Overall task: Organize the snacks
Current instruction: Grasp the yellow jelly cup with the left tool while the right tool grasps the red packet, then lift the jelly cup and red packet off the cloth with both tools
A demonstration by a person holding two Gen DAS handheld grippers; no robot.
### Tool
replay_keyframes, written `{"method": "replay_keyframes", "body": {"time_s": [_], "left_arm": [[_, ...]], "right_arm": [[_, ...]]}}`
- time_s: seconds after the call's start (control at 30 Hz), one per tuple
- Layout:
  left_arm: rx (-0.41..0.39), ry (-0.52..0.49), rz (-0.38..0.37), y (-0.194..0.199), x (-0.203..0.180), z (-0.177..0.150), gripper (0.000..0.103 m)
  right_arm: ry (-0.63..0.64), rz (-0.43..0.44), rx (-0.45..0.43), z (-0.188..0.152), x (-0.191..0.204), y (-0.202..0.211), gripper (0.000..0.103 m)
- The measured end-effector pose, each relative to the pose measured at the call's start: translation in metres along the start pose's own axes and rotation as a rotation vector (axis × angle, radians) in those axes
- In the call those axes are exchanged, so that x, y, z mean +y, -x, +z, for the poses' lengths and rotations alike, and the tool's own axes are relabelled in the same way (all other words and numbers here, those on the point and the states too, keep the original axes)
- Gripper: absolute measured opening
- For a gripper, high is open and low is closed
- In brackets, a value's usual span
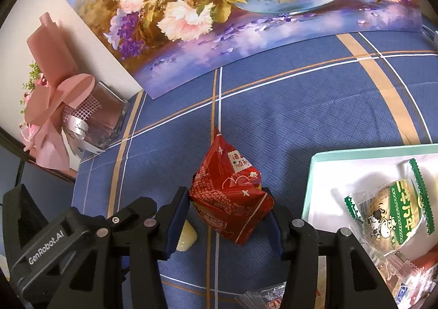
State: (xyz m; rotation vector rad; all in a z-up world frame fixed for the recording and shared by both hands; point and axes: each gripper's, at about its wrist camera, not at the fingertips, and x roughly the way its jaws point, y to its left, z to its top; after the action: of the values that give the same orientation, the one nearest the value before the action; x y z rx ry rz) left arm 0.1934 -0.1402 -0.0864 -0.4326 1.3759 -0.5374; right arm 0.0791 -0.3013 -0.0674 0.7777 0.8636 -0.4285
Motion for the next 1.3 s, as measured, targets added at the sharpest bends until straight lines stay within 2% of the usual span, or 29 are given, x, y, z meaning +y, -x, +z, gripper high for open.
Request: {"method": "replay_keyframes", "body": {"time_s": [0.1,0.37,0.63,0.8,0.97,1.17,1.3], "left_arm": [[0.009,0.012,0.017,-0.003,0.003,0.0,0.053],[0.012,0.019,0.01,-0.006,0.004,-0.001,0.051],[0.006,0.015,0.001,-0.004,0.002,-0.002,0.045],[-0.022,-0.012,0.059,0.002,-0.001,-0.001,0.045],[-0.039,0.008,0.08,0.01,0.01,0.006,0.045],[-0.099,0.002,0.179,0.025,0.02,0.014,0.045],[-0.098,-0.001,0.181,0.025,0.024,0.016,0.047]], "right_arm": [[-0.005,0.005,0.001,0.0,-0.001,0.0,0.055],[-0.009,0.006,0.002,0.0,-0.001,0.0,0.055],[-0.009,0.006,0.004,0.0,-0.001,0.0,0.055],[-0.008,0.005,0.006,0.0,-0.001,0.0,0.055],[-0.007,0.005,0.008,0.0,-0.001,0.0,0.055],[-0.008,0.002,0.009,0.0,-0.001,0.0,0.055],[-0.007,0.0,0.009,0.0,0.0,-0.001,0.055]]}}
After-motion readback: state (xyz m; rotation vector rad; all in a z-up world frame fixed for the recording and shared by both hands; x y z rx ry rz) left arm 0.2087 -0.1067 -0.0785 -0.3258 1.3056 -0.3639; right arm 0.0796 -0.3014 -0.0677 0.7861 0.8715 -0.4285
